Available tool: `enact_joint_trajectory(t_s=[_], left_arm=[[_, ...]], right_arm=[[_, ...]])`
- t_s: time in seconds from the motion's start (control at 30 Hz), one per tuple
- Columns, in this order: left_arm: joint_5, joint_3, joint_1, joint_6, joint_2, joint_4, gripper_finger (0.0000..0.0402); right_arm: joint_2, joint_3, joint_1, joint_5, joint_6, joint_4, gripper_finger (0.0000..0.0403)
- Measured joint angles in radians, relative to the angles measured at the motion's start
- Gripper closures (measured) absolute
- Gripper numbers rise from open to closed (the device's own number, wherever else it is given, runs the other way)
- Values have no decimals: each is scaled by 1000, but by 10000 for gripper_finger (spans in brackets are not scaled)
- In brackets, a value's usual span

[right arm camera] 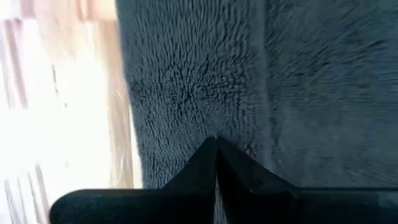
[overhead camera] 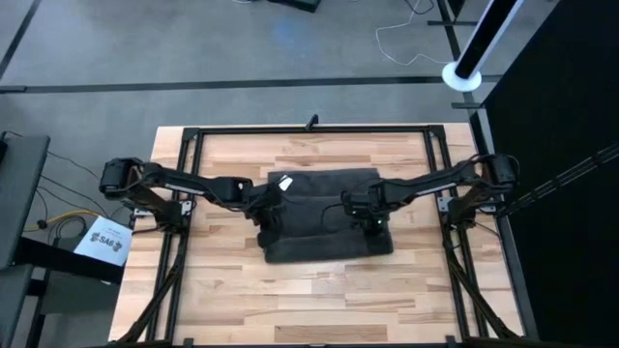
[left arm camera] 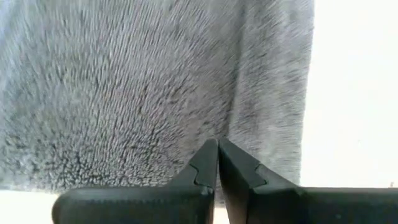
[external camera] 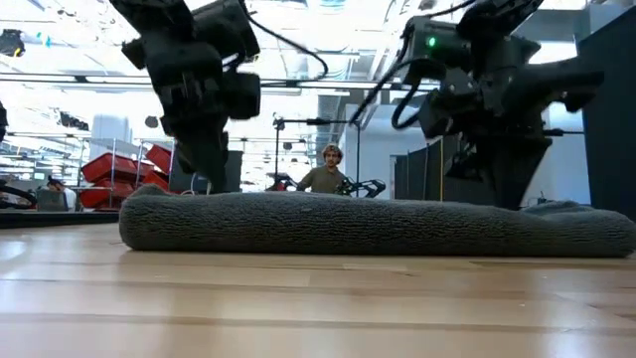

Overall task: Roll towel
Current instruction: Roll the black towel

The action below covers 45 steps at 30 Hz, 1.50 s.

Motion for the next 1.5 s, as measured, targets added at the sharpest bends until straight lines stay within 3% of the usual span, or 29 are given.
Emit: enact_joint_trajectory(t_s=[0.17, 0.27, 0.37, 0.5, 0.67, 0.8, 1.03, 1.2, 1.5], left_arm=[[7, 1, 0, 108, -31, 21, 401], [87, 2, 0, 197, -14, 61, 401], [165, 2, -1, 212, 18, 106, 401], [189, 2, 0, 221, 56, 125, 401], [219, 3, 0, 221, 66, 124, 401], [249, 4, -2, 253, 66, 131, 401], [273, 3, -2, 303, 68, 118, 401], [273, 3, -2, 311, 69, 81, 401], [274, 3, -3, 353, 66, -23, 401]], right_arm=[[-100, 0, 6, 14, 84, 6, 403], [-135, 0, 20, -22, 255, 65, 403], [-139, -3, 44, -156, 363, 243, 402], [-88, 5, 119, -163, 343, 459, 381], [-14, 110, 253, 35, 230, 422, 313], [70, 216, 351, 315, 211, 282, 248], [308, 371, 470, 640, 197, 151, 154], [479, 495, 480, 873, 189, -2, 139], [605, 563, 452, 1012, 141, -77, 144]])
